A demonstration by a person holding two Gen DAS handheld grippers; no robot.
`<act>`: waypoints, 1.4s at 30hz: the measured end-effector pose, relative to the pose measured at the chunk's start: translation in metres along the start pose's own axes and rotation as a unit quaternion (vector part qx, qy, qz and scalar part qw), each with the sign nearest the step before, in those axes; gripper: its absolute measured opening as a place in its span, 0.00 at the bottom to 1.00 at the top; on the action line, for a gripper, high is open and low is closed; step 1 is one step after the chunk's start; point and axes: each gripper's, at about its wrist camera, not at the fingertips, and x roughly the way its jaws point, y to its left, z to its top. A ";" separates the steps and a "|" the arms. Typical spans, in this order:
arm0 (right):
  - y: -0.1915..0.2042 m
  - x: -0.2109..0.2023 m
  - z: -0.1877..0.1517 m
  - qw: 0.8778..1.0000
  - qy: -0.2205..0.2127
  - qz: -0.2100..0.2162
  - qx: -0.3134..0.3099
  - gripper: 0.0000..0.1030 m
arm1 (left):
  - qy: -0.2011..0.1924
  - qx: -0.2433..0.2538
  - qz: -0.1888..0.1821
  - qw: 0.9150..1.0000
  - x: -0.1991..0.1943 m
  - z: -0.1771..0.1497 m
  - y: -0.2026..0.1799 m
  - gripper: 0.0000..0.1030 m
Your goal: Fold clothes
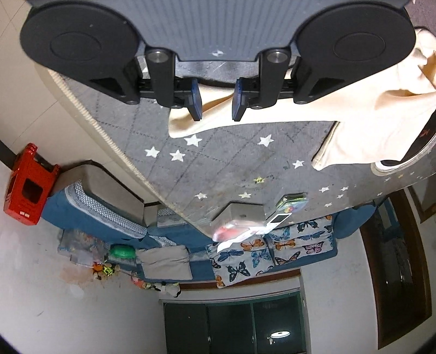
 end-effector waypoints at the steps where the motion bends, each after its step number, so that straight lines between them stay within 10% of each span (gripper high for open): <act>1: 0.000 0.002 -0.001 1.000 0.002 0.001 0.003 0.26 | 0.004 0.005 -0.020 1.000 0.003 0.001 -0.008 0.24; 9: 0.004 0.000 -0.009 1.000 0.013 0.023 0.011 0.33 | 0.038 0.091 -0.135 0.986 0.050 -0.002 -0.087 0.42; 16: 0.024 -0.014 -0.003 0.997 0.013 0.070 -0.016 0.37 | 0.073 0.136 -0.130 0.980 0.086 -0.014 -0.110 0.42; 19: 0.036 -0.018 -0.002 0.995 0.014 0.094 -0.033 0.38 | 0.078 0.139 -0.124 0.979 0.091 -0.019 -0.108 0.08; 24: 0.069 -0.028 0.002 0.986 0.011 0.146 -0.076 0.39 | 0.052 0.140 -0.143 0.978 0.060 -0.022 -0.098 0.02; 36: 0.165 -0.056 -0.022 0.923 0.054 0.291 -0.246 0.40 | 0.046 0.158 -0.161 0.973 0.019 -0.034 -0.079 0.02; 42: 0.193 -0.056 -0.049 0.897 0.075 0.295 -0.320 0.38 | 0.037 0.152 -0.167 0.973 0.023 -0.025 -0.080 0.05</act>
